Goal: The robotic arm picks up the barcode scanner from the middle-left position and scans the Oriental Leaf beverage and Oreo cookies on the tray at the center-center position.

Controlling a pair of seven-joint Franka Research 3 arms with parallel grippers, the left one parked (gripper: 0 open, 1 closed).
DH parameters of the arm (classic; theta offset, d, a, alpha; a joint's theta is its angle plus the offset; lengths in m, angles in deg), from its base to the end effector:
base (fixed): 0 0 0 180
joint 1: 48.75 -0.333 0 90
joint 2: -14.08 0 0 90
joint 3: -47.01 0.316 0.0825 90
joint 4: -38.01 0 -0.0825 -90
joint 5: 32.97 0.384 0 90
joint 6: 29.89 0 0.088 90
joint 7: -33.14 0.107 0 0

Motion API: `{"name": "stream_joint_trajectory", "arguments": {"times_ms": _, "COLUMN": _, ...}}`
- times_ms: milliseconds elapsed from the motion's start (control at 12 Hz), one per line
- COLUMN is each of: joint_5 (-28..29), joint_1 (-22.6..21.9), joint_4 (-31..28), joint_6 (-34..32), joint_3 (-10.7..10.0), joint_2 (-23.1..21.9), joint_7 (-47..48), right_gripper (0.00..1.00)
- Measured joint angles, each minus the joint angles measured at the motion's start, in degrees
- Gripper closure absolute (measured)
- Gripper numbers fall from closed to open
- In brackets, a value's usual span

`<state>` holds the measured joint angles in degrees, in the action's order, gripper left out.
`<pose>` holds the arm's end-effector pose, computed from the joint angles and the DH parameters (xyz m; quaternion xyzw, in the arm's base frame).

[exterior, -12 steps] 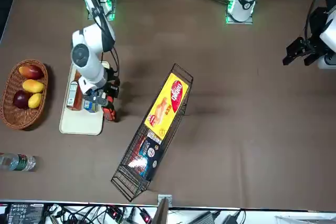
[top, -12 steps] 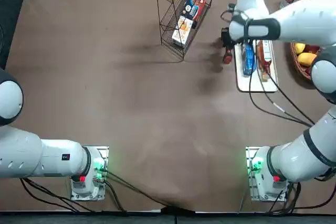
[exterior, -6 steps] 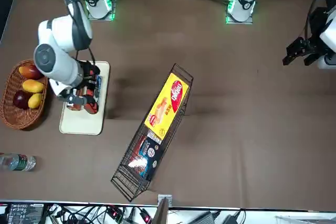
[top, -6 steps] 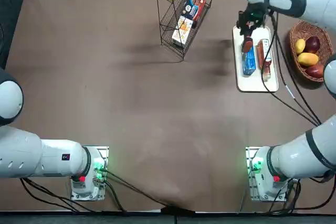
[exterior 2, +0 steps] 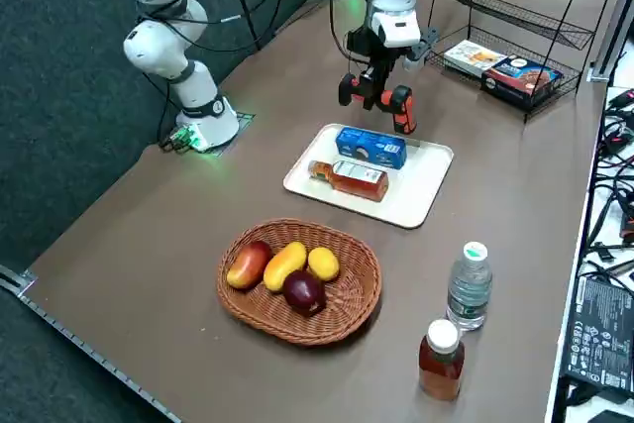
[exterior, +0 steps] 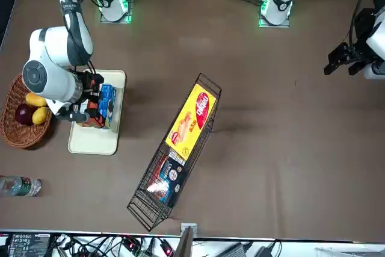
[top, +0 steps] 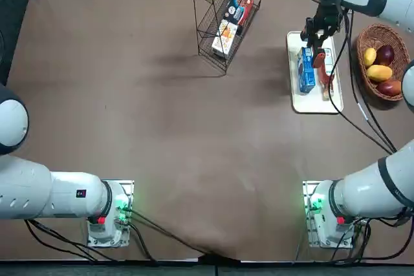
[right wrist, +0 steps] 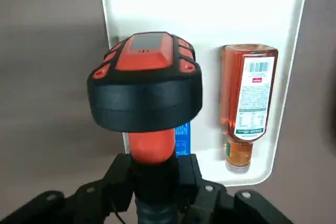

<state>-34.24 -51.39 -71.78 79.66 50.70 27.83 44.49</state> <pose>0.5772 0.0611 0.3521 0.9918 -0.0385 -0.1197 0.0209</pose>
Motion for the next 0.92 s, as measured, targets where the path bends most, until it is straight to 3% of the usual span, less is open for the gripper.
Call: {"name": "stream_joint_trajectory", "arguments": {"times_ms": 917, "joint_5": 0.0, "joint_1": 2.0, "joint_4": -2.0, "joint_6": 1.3, "joint_3": 0.0, "joint_2": 0.7, "joint_7": -2.2, "right_gripper": 0.57}}
